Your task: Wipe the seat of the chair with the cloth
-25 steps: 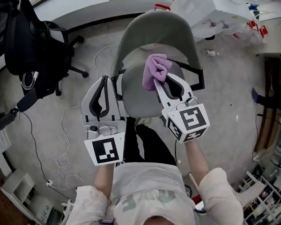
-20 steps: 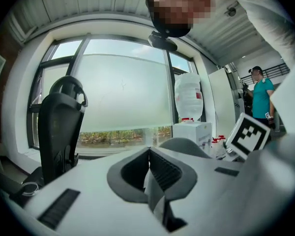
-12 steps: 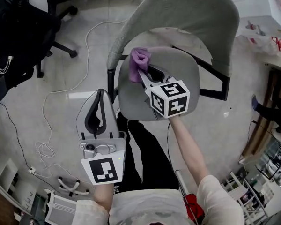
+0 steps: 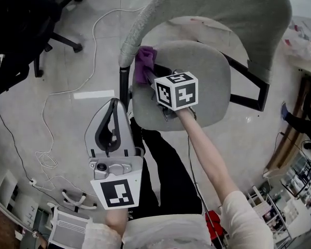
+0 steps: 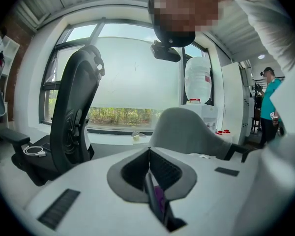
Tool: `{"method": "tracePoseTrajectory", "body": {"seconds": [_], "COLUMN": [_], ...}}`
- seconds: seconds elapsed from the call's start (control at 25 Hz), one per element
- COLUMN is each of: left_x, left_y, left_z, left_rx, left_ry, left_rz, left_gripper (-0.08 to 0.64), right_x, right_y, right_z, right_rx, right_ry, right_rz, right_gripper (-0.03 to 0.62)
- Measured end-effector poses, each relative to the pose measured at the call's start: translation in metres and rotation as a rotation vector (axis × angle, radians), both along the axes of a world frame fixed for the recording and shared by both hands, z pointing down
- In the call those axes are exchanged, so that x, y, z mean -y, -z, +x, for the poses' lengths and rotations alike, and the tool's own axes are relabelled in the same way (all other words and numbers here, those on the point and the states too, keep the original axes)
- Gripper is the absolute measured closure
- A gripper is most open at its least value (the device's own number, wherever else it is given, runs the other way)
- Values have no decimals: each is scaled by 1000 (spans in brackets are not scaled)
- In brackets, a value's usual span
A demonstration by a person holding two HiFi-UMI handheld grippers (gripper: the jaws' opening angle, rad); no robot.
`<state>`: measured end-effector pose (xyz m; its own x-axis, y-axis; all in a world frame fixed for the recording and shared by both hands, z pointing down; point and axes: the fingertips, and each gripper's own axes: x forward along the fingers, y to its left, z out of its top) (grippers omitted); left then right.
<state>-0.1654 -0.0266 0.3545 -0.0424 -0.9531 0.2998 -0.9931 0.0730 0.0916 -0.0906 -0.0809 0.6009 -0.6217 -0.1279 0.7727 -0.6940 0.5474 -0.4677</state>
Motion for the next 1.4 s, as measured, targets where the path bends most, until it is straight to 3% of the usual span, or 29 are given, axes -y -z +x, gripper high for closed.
{"method": "tracePoseTrajectory", "body": {"seconds": [0.76, 1.04, 1.4], "left_x": [7, 18, 31], "left_y": [-11, -5, -7], "left_z": [13, 24, 47], "left_rx": [21, 18, 19], "left_ry": [-80, -112, -163], "left_rz": [-24, -12, -18], "left_gripper": [546, 546, 546], "right_x": [12, 32, 57], "right_y": [-24, -22, -22], "right_z": [5, 42, 117], "right_rx": [-96, -150, -281], "right_ry": [47, 9, 27], "right_rz": [-1, 25, 74], "right_gripper": [508, 508, 508]}}
